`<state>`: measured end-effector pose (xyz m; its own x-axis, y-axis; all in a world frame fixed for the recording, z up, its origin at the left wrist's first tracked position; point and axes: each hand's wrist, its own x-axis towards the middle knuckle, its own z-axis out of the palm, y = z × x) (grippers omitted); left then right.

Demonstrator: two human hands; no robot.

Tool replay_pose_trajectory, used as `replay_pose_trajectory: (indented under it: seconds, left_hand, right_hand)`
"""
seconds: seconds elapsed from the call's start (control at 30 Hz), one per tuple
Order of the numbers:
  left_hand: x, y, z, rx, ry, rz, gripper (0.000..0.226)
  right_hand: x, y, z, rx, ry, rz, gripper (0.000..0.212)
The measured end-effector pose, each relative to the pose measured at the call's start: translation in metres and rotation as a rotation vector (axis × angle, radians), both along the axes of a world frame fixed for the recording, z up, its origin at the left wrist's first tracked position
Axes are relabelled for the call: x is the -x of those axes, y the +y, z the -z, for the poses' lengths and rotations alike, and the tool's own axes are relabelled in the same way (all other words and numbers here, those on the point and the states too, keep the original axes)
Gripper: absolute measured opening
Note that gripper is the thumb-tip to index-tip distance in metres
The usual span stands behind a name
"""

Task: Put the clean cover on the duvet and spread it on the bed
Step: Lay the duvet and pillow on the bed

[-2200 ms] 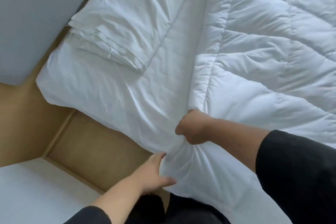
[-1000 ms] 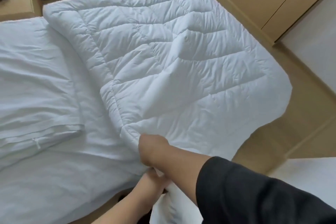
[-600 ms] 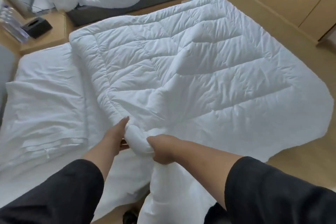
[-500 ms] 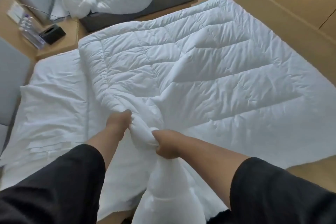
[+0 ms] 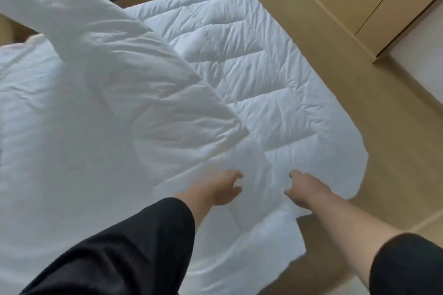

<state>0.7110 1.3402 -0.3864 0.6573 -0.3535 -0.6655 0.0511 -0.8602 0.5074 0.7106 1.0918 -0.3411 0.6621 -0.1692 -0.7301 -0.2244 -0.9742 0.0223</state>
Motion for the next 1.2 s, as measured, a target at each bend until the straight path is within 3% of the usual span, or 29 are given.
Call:
replay_pose_trajectory:
  seconds: [0.1,0.23,0.57,0.8,0.97,1.1,1.2]
  left_hand:
    - [0.048,0.05,0.023,-0.152,0.081,-0.01,0.049]
    - [0.069,0.095,0.011,-0.203,0.123,-0.128,0.046]
    - [0.059,0.187,-0.023,-0.231,0.033,-0.351,0.05]
    - [0.017,0.236,0.006,-0.094,0.01,-0.513,0.052]
    - [-0.021,0.253,0.041,0.071,-0.007,-0.674,0.071]
    - [-0.063,0.255,0.061,0.123,-0.084,-0.903,0.09]
    - [-0.108,0.255,0.066,0.102,-0.166,-1.02,0.106]
  right_hand:
    - [0.002,0.019,0.017,-0.111,0.123,-0.087,0.059]
    - [-0.001,0.053,0.022,-0.191,0.178,-0.166,0.058]
    - [-0.064,0.16,0.001,-0.25,0.086,-0.359,0.053]
    - [-0.123,0.248,0.0,-0.351,-0.045,-0.426,0.04]
    - [-0.217,0.285,-0.003,-0.412,-0.333,-0.281,0.02]
    - [-0.316,0.307,0.01,-0.374,-0.423,-0.189,0.025]
    - [-0.372,0.317,0.036,-0.289,-0.398,-0.24,0.044]
